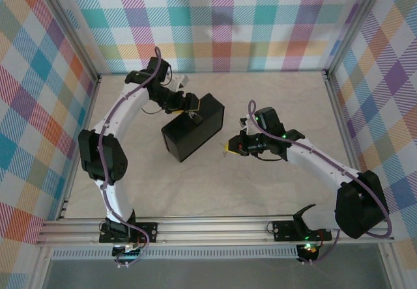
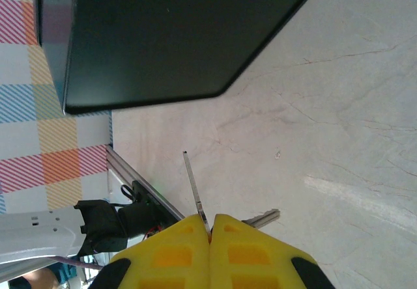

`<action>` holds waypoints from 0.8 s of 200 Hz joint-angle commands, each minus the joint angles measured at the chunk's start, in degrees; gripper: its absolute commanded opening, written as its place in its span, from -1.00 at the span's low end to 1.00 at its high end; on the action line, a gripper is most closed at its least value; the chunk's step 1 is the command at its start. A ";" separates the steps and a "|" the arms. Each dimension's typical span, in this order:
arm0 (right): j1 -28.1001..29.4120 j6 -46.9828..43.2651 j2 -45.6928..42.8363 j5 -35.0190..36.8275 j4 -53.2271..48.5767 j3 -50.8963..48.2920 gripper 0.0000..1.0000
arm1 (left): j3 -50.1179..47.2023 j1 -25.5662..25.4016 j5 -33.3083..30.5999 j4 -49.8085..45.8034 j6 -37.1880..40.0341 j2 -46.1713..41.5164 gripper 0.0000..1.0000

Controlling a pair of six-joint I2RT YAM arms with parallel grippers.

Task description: Unlock the padlock with the key

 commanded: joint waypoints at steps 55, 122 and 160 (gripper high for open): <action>-2.76 -6.20 -3.49 -4.14 -5.10 3.14 -1.00 | -3.22 -5.71 -6.90 -0.02 -0.16 -5.34 0.55; -5.22 -9.37 -2.01 -6.33 -7.70 6.34 -1.00 | 7.90 -3.29 -8.04 -6.23 7.26 0.52 0.55; -5.70 -9.90 -1.53 -7.40 -7.70 6.52 -1.00 | 9.19 -3.20 -12.46 -5.85 18.04 -1.96 0.52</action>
